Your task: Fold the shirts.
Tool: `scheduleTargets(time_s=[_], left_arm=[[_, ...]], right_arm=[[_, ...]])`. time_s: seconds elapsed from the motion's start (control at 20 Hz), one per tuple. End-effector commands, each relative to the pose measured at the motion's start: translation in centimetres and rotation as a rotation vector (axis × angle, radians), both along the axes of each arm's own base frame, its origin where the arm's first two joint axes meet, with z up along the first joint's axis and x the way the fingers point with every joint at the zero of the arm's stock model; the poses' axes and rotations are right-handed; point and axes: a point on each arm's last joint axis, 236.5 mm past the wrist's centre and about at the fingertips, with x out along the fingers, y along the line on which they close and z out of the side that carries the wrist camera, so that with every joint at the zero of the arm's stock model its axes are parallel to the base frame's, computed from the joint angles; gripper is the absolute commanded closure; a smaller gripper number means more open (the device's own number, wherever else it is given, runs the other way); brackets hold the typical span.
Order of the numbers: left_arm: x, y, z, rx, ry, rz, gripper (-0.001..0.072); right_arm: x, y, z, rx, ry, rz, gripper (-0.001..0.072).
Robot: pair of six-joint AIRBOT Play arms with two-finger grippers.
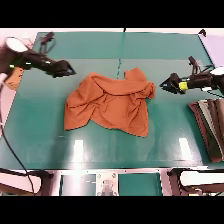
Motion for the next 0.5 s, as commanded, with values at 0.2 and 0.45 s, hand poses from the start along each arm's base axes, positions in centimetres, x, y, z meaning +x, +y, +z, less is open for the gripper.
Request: scheduleTargets(time_s=[0.2,0.45], left_arm=[[-15.3,7.9,-6.8,0.079,0.497,0.150,0.0208],[-20.0,5.1,-14.1,-0.009,0.519,0.267,0.0208]], right_arm=[[-12.6,1.6,-4.1,-0.016,0.165,-0.014,0.0333],[-16.3,4.5,-8.3,0.037,0.198,-0.036,0.0305]])
